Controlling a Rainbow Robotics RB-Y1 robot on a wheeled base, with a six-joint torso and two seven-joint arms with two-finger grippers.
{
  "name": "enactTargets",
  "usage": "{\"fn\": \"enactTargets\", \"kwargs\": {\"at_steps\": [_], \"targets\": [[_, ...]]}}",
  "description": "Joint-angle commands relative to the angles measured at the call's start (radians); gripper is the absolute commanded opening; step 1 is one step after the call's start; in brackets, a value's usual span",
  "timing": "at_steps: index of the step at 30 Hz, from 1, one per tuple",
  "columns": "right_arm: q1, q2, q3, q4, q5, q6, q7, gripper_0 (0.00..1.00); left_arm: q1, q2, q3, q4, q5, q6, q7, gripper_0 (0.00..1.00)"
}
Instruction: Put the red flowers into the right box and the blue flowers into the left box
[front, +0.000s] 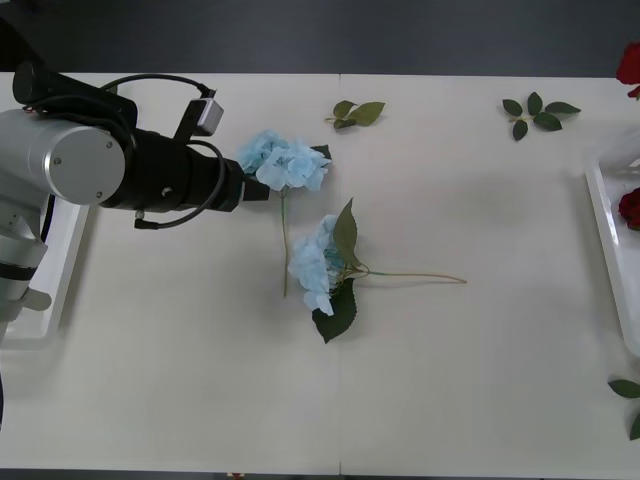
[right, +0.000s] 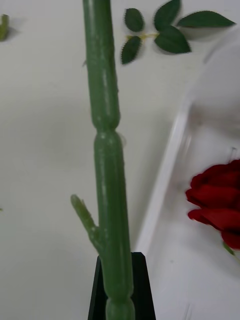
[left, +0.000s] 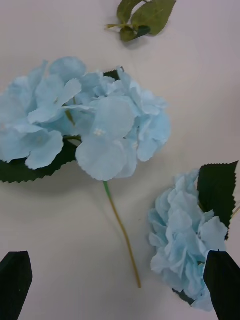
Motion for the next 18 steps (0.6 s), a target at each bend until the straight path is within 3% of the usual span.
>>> {"fn": "enactTargets", "kwargs": {"at_steps": [1,7,18], "targets": [[0.073,-0.037,-0.019,0.034,-0.004,-0.083,0.010,0.00,-0.069,0.002,-0.041,-0.010,-0.085,0.046,0.217,1.00],[0.148,-0.025,-0.031,0.094,-0.004,-0.187,0.010,0.00,-0.148,0.002,-0.167,0.079,-0.207,0.058,0.404,1.00],[0.150,0.012,-0.031,0.172,0.063,-0.308,0.010,0.00,-0.287,-0.058,-0.337,0.333,-0.322,0.058,0.511,1.00]]}}
